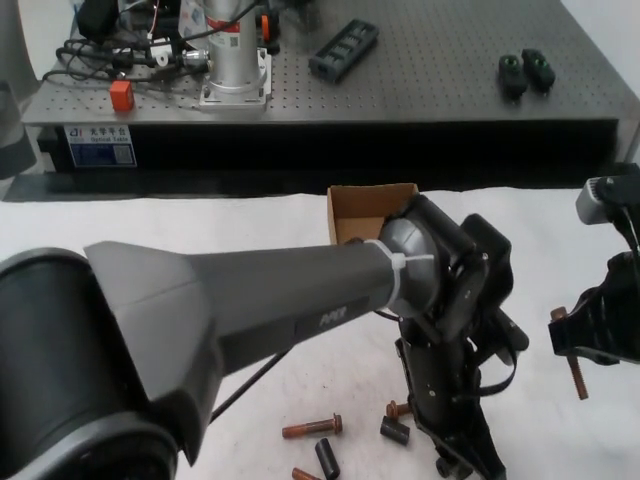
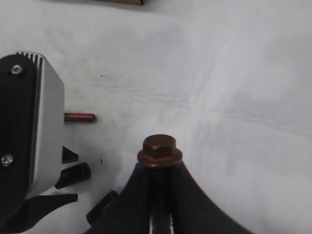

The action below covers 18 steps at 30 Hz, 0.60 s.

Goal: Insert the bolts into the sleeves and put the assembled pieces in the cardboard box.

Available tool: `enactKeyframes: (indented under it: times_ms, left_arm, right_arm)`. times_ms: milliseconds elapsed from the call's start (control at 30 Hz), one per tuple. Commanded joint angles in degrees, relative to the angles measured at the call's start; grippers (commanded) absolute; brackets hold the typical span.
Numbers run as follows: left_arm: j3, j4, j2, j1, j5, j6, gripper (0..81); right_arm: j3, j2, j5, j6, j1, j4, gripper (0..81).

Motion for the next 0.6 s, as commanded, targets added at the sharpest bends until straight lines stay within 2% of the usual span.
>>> enactKeyframes:
  times_ms: [0,133,200,267,433,567]
  left_arm:
    - [-0.78,0.32,0.59,-0.27,-0.90,0.74,30.6]
    - [-0.78,0.16,0.76,-0.27,-5.11,0.74,30.0]
    - [-0.78,0.16,0.76,-0.27,-5.30,0.74,27.2]
    - [-0.78,-0.08,0.90,-0.27,-5.25,0.74,21.6]
    - [-0.90,-0.09,0.27,-0.27,-5.25,0.74,0.6]
    - [-0.67,-0.09,-4.19,0.46,-5.48,-2.04,0.7]
  right_arm:
    - [-0.08,-0.54,-0.94,0.29,0.16,-0.39,2.8]
    - [-0.08,-0.54,-0.94,0.29,0.16,-0.39,2.8]
    - [-0.08,-0.54,-0.94,0.40,0.16,-0.39,2.8]
    - [-0.08,-0.54,-0.94,0.90,0.16,-0.39,2.8]
    - [-0.08,-1.66,-3.86,1.82,0.16,-1.36,2.8]
    - [-0.08,-4.86,-8.92,5.99,0.16,-5.79,2.8]
